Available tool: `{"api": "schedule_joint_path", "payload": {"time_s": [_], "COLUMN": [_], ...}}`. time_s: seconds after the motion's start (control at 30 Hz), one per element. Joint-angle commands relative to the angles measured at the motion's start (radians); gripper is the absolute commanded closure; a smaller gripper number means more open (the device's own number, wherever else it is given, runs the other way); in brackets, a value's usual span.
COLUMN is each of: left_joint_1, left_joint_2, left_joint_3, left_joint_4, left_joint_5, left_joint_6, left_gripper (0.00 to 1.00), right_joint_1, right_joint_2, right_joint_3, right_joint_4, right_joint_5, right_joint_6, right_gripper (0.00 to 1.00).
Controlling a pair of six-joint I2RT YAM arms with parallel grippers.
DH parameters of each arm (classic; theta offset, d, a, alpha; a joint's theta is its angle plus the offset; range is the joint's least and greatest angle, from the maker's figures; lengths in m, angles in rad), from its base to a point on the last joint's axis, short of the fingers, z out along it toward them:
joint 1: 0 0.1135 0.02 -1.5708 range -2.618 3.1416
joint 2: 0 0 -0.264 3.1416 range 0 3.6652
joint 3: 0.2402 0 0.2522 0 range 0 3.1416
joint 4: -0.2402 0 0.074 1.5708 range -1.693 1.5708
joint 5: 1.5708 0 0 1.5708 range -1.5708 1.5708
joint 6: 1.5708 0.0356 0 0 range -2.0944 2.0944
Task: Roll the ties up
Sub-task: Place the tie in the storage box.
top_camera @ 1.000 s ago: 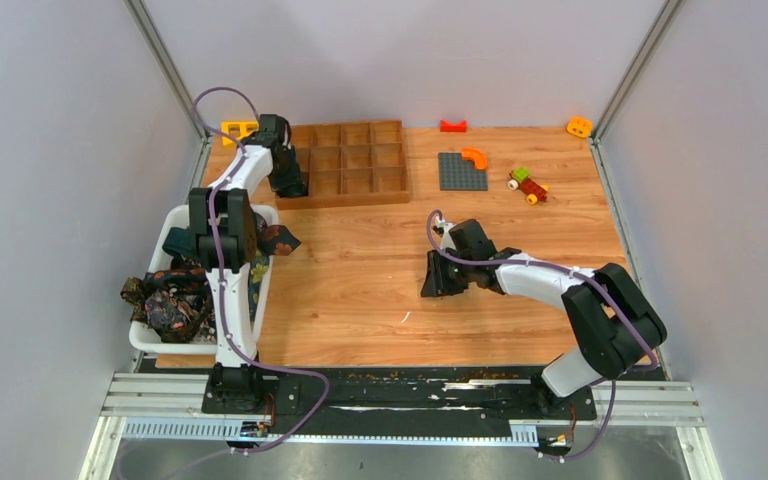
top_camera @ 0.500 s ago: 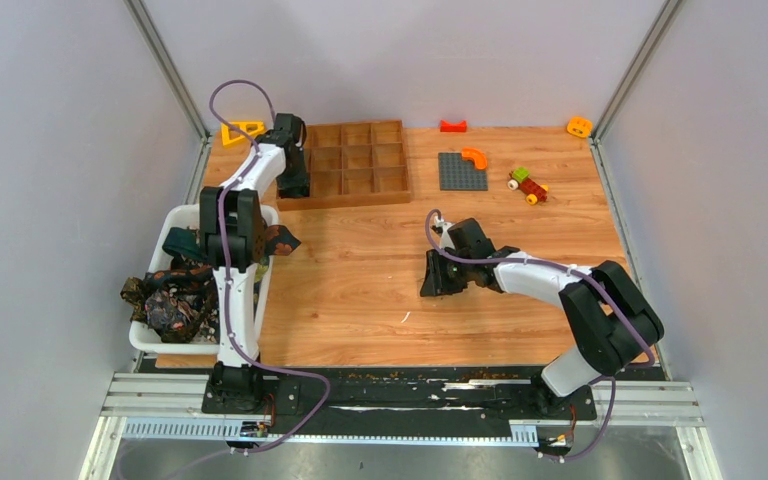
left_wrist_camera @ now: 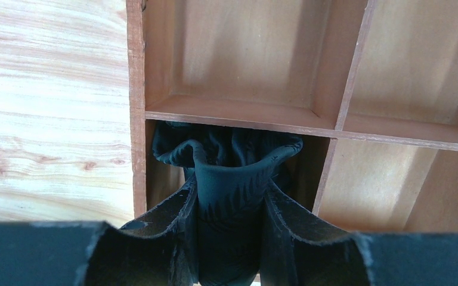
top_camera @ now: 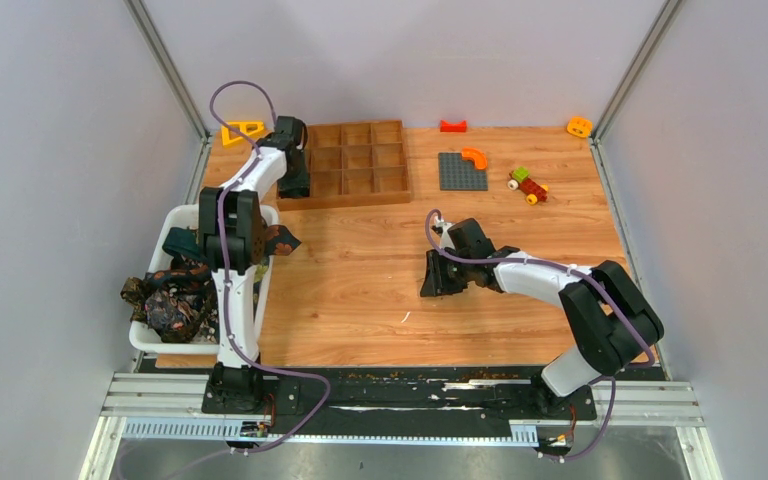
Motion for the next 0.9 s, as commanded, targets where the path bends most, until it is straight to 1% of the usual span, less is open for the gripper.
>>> {"api": "schedule_joint_path", "payload": {"time_s": [0.0, 0.13, 0.3, 0.37, 0.5, 0.6, 0.7, 0.87], "left_joint_1": [-0.018, -0.02, -0.02, -0.02, -0.019, -0.02, -0.02, -0.02], "left_joint_2": [0.012, -0.001, 0.025, 0.022, -0.008, -0.046, -0.082, -0.142], "left_joint_3": [-0.141, -0.179, -0.129, -0.119, -0.12, -0.131, -0.144, -0.156], "left_joint_4": [-0.098, -0.095, -0.114, -0.116, -0.109, -0.101, -0.093, -0.095], "left_joint_5": [0.04, 0.042, 0.027, 0.021, -0.005, -0.022, -0.025, -0.027], "left_joint_6": [0.011, 0.015, 0.022, 0.019, 0.017, 0.018, 0.015, 0.012], "left_gripper": [0.68, 0.69, 0.62, 0.55, 0.37, 0.28, 0.2, 0.13], "right_joint_1": [0.003, 0.002, 0.003, 0.003, 0.002, 0.003, 0.003, 0.003], "right_joint_2": [0.007, 0.009, 0.01, 0.01, 0.011, 0.011, 0.011, 0.01], "right_joint_3": [0.039, 0.042, 0.041, 0.042, 0.043, 0.043, 0.043, 0.043], "right_joint_4": [0.019, 0.018, 0.017, 0.016, 0.016, 0.016, 0.016, 0.017], "right_joint_5": [-0.006, -0.006, -0.006, -0.005, -0.005, -0.006, -0.006, -0.006], "right_joint_6": [-0.013, -0.014, -0.013, -0.014, -0.013, -0.013, -0.013, -0.013], "right_gripper": [0.7, 0.7, 0.7, 0.7, 0.7, 0.7, 0.7, 0.7]}}
